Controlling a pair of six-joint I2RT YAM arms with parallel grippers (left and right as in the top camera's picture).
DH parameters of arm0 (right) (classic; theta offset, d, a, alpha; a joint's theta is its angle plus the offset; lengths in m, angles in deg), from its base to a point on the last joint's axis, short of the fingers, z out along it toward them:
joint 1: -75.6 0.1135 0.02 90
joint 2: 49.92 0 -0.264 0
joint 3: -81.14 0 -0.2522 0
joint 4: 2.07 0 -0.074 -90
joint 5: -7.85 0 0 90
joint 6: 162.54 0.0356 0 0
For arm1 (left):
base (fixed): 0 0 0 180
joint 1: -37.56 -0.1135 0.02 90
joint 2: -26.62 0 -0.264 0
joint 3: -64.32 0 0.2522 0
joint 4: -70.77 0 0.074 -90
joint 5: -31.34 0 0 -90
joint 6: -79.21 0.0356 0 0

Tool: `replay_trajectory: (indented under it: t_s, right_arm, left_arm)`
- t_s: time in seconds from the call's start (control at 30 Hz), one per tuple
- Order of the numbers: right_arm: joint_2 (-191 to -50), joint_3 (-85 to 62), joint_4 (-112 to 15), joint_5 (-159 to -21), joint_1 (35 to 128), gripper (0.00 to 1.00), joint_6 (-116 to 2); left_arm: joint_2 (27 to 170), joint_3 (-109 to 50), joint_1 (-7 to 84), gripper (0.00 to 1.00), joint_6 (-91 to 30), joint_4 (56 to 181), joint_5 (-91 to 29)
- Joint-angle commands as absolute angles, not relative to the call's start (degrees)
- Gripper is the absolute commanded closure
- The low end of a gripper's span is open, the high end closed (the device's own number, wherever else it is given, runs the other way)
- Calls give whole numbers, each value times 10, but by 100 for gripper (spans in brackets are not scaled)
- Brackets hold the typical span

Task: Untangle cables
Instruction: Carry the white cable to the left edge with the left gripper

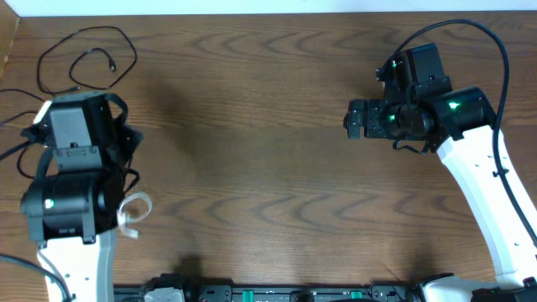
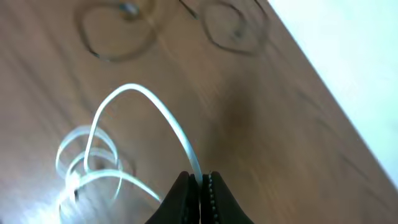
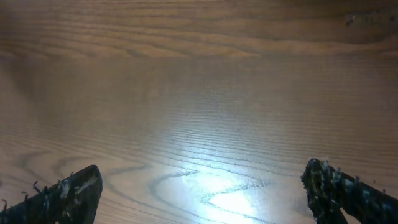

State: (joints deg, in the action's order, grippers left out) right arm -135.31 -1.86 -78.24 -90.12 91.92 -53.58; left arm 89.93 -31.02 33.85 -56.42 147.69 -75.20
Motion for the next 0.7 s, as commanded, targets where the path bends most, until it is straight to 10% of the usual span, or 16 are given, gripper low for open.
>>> replay_trajectory:
  t_s: [0.0, 0.67]
  right_arm:
    - [-1347, -16, -789, -898, 918, 1, -528]
    - [-1347, -17, -794, -898, 918, 1, -528]
  left_arm:
    - [919, -314, 334, 93, -572, 1481, -895]
    - [1040, -314, 272, 92, -632, 1349, -816]
